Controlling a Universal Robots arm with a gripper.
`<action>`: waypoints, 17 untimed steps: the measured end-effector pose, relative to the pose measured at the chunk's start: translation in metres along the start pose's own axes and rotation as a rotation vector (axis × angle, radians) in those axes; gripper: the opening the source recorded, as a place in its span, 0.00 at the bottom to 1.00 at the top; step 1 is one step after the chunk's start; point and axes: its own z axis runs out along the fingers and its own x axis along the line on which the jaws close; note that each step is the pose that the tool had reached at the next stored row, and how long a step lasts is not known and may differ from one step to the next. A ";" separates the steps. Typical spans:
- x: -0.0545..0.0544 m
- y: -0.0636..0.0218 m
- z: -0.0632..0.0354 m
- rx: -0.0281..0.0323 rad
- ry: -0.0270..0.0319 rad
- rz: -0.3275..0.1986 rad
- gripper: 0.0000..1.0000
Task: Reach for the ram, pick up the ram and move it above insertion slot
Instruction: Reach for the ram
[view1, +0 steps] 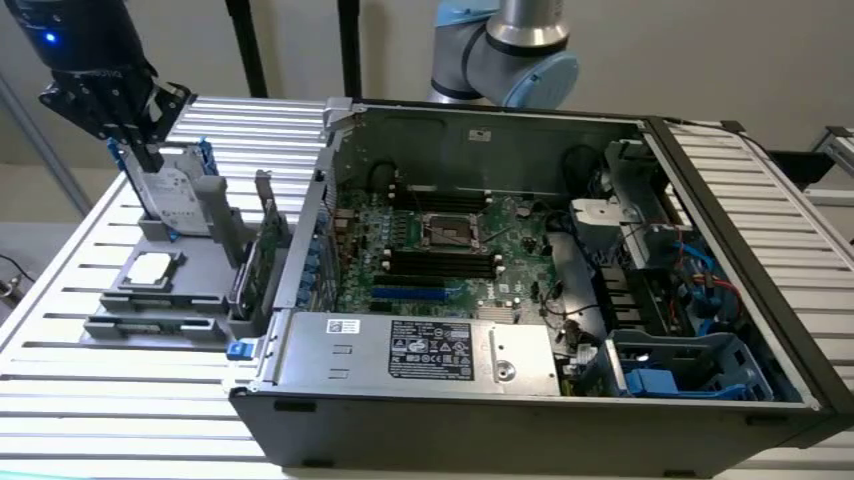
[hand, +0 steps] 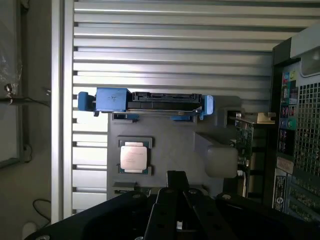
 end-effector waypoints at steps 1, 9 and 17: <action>0.000 0.0000 0.0000 0.0000 0.0000 0.000 0.11; 0.001 -0.0274 -0.0010 0.0000 0.0004 0.000 0.11; 0.001 -0.0637 -0.0023 0.0004 0.0006 0.000 0.11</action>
